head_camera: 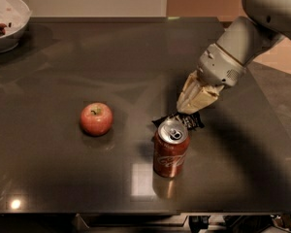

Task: Move rxbar chocolate near coke can

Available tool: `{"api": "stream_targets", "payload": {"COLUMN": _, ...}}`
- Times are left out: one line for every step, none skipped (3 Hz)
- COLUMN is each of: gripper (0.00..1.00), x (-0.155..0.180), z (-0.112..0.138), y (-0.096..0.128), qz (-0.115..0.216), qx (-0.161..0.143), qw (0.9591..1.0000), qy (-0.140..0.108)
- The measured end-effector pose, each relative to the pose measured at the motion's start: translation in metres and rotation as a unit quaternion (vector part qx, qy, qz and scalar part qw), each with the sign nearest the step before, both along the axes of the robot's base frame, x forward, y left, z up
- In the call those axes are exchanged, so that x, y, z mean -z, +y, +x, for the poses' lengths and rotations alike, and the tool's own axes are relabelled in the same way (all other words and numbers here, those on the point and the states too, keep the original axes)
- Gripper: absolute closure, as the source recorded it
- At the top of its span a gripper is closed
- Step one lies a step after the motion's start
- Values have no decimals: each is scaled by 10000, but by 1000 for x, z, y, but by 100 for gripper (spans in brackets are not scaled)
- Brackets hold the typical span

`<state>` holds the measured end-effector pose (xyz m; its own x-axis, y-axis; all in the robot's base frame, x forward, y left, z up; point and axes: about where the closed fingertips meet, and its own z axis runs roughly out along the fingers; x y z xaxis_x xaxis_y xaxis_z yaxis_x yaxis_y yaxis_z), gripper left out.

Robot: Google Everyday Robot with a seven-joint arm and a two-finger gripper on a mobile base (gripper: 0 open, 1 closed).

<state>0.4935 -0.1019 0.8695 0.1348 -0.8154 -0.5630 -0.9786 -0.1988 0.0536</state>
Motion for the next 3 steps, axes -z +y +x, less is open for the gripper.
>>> {"api": "stream_targets", "payload": {"gripper": 59, "x": 2, "z": -8, "y": 4, "qz": 105, "qx": 6, "qw": 9999, "qy": 101}}
{"api": "stream_targets", "payload": {"gripper": 36, "x": 2, "z": -4, "y": 7, "qz": 122, "qx": 34, "qw": 9999, "qy": 48}}
{"api": "stream_targets", "payload": {"gripper": 12, "x": 3, "z": -1, "y": 9, "qz": 143, "qx": 57, "qw": 9999, "qy": 7}}
